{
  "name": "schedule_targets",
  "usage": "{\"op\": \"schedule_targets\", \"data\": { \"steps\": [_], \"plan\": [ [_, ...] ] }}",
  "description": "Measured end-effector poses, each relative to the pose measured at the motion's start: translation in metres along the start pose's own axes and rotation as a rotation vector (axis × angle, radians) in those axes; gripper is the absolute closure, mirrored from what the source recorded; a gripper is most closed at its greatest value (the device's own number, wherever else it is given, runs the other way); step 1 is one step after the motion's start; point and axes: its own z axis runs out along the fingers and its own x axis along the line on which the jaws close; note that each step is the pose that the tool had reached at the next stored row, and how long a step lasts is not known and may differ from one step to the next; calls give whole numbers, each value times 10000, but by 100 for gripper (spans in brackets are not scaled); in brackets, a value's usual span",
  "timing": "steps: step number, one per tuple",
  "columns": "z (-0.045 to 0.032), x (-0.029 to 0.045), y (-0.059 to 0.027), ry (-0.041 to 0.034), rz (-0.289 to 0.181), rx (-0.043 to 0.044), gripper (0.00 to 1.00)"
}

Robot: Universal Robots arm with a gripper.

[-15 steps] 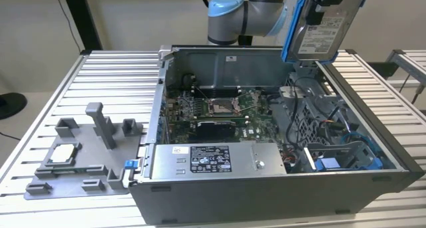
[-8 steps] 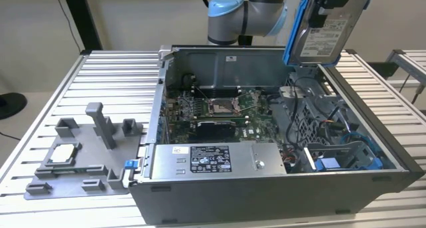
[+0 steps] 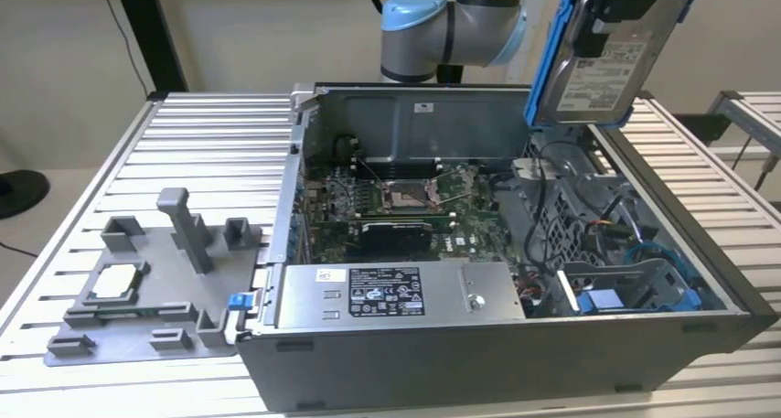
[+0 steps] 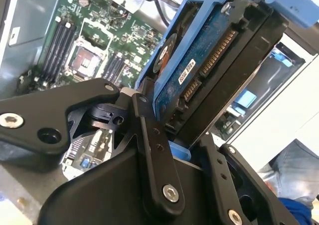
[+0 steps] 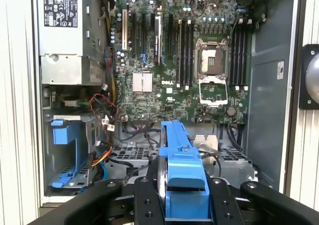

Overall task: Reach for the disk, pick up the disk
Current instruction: 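Pick up the disk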

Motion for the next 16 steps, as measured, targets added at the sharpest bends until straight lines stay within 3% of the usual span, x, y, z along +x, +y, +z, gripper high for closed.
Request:
{"op": "schedule_targets", "data": {
  "steps": [7,16],
  "plan": [
    [-3,120,-31,0,0,0,100],
    [-11,351,-39,0,0,0,100]
  ]
}}
